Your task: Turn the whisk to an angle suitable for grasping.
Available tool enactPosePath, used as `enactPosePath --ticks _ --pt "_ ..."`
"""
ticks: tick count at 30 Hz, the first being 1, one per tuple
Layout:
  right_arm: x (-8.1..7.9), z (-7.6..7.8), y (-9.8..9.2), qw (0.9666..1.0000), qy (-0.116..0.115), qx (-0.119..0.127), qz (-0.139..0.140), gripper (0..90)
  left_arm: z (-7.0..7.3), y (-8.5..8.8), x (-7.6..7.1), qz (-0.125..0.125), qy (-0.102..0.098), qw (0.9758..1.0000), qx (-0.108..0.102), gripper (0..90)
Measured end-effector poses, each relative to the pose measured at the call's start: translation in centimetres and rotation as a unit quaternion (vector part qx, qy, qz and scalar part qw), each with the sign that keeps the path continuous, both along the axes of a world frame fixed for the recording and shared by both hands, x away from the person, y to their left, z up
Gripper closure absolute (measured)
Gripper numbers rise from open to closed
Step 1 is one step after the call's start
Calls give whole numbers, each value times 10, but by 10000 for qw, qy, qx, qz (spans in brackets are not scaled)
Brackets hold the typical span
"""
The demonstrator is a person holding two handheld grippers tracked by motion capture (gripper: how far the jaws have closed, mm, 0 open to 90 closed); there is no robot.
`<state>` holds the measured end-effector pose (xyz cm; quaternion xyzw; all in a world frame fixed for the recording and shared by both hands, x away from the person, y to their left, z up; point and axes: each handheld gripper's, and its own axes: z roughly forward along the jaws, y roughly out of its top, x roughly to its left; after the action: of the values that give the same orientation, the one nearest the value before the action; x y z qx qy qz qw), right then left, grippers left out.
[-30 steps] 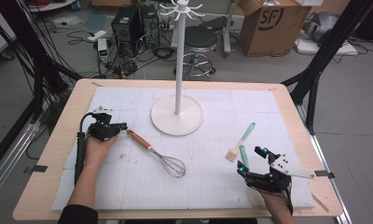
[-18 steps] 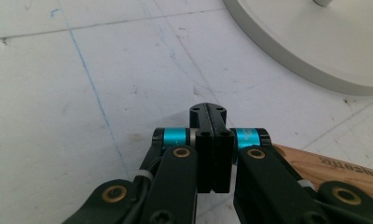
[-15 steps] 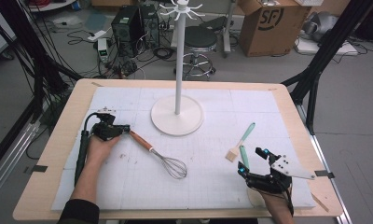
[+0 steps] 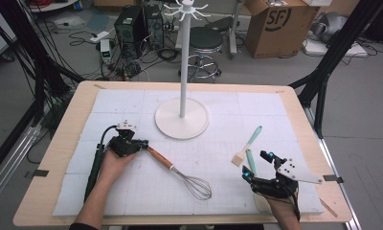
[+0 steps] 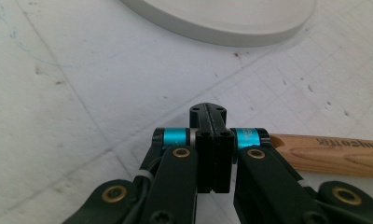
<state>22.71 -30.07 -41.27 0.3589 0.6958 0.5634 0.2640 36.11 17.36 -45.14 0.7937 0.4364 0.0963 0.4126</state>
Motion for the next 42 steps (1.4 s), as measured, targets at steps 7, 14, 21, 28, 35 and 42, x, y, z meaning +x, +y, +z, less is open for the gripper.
enactPosePath --ticks 7,14,21,28,35,42 --pt "3 0 4 10000 42 3 37 148 -2 -6 -10 119 -20 9999 -90 900" --pt "2 1 4 10000 41 19 68 148 0 -6 -22 283 -119 9994 -152 900" --pt "1 2 2 10000 10 31 59 148 13 -12 -63 -66 -285 9971 -704 900" --pt "0 4 4 10000 -37 35 69 147 13 -53 -92 -861 -170 9955 -344 900" --pt "-1 5 4 9999 -36 59 74 148 0 -65 -87 -985 89 9951 -70 900" --pt "-1 5 3 10000 -32 61 58 148 1 -83 -80 -1076 83 9942 7 900"
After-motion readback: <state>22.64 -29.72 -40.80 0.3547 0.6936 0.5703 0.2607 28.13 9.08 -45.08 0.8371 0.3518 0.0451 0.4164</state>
